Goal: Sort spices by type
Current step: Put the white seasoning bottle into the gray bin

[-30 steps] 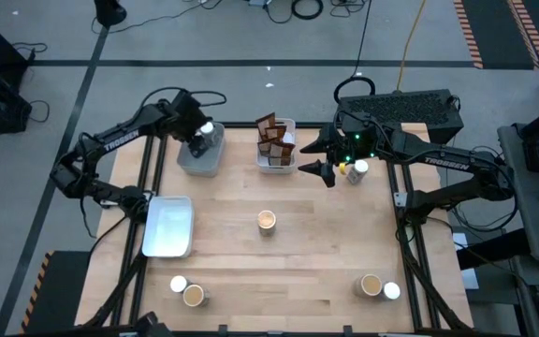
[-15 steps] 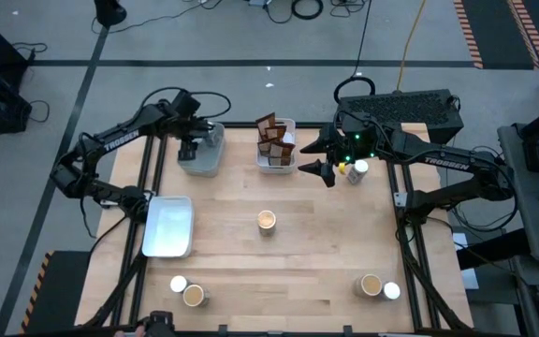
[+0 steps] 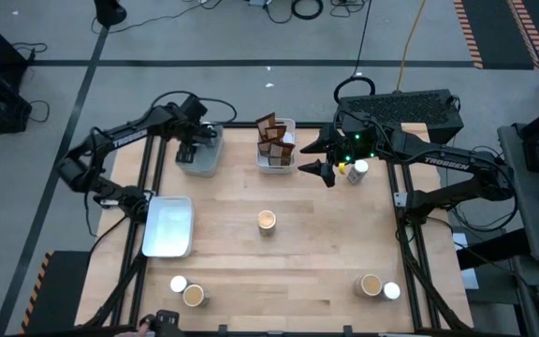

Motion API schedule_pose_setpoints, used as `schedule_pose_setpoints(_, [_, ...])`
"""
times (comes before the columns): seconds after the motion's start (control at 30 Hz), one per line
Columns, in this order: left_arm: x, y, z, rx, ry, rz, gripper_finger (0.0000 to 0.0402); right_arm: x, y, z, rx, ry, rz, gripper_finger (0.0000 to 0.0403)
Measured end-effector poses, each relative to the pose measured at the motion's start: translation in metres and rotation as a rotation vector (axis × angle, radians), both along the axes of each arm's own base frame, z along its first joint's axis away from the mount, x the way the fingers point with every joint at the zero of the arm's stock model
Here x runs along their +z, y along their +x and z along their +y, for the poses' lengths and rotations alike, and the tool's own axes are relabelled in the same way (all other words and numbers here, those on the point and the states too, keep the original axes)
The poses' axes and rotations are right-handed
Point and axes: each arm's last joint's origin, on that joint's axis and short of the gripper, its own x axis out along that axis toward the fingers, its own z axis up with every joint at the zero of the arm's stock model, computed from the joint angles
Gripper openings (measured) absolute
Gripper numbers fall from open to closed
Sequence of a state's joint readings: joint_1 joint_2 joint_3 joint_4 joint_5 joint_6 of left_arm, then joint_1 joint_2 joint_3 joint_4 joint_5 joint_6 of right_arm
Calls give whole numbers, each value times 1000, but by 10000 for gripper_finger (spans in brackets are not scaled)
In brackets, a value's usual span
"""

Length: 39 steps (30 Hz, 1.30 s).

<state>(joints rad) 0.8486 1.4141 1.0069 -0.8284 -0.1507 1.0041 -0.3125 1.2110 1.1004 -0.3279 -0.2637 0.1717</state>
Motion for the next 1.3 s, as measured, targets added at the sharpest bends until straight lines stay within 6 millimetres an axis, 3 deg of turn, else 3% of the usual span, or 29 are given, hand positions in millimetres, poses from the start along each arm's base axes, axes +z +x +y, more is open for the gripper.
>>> schedule_pose_setpoints(0.6, [-1,1,2,28,8,-4,223,-1,0,0,3,-4,8,272])
schedule_pose_setpoints(1.03, [0,0,5,70,84,39,307,-2,-1,0,3,2,26,272])
schedule_pose_setpoints(1.3, [1,1,8,103,129,39,312,-2,-1,0,3,1,26,272])
